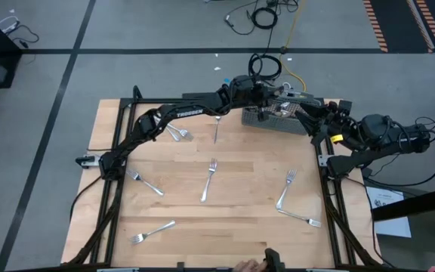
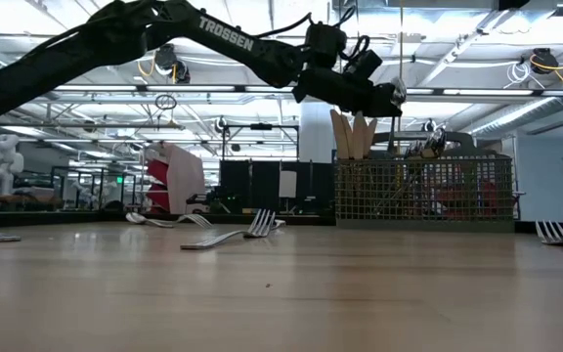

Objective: Sort silverware
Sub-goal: Put the silver spoon into the silverware basket

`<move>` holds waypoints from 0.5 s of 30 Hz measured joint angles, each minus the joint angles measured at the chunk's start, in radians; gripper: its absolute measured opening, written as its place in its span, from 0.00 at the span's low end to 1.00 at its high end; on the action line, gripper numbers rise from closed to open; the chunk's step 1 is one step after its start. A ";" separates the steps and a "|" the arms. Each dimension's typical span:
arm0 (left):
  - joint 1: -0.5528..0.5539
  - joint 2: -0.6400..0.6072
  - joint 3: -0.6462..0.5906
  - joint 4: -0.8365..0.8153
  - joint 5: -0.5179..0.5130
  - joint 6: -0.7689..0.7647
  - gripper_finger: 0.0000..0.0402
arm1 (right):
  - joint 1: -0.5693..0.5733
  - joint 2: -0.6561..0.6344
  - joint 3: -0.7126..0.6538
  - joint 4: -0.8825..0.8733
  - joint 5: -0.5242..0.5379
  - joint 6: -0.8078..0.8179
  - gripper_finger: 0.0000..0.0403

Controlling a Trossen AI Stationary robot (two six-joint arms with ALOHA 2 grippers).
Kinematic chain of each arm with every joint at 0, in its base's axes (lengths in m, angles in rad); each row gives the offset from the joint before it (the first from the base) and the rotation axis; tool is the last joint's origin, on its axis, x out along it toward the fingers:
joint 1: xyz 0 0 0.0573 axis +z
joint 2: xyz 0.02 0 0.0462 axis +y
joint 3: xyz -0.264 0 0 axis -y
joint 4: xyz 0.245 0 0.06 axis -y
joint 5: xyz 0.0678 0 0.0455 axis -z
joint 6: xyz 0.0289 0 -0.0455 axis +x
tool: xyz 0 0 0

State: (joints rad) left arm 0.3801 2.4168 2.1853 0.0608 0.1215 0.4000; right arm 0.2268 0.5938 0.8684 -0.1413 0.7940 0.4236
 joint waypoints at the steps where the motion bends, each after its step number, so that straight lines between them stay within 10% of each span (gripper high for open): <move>1: 0.000 0.000 0.000 0.000 0.000 0.000 0.10 | 0.000 0.000 0.000 0.000 0.000 0.007 0.67; 15: 0.004 0.000 0.000 -0.114 -0.045 -0.053 0.29 | 0.000 0.000 0.000 -0.002 -0.002 0.037 0.67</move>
State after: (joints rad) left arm 0.3840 2.4165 2.1853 -0.0529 0.0766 0.3465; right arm 0.2268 0.5938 0.8684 -0.1436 0.7925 0.4603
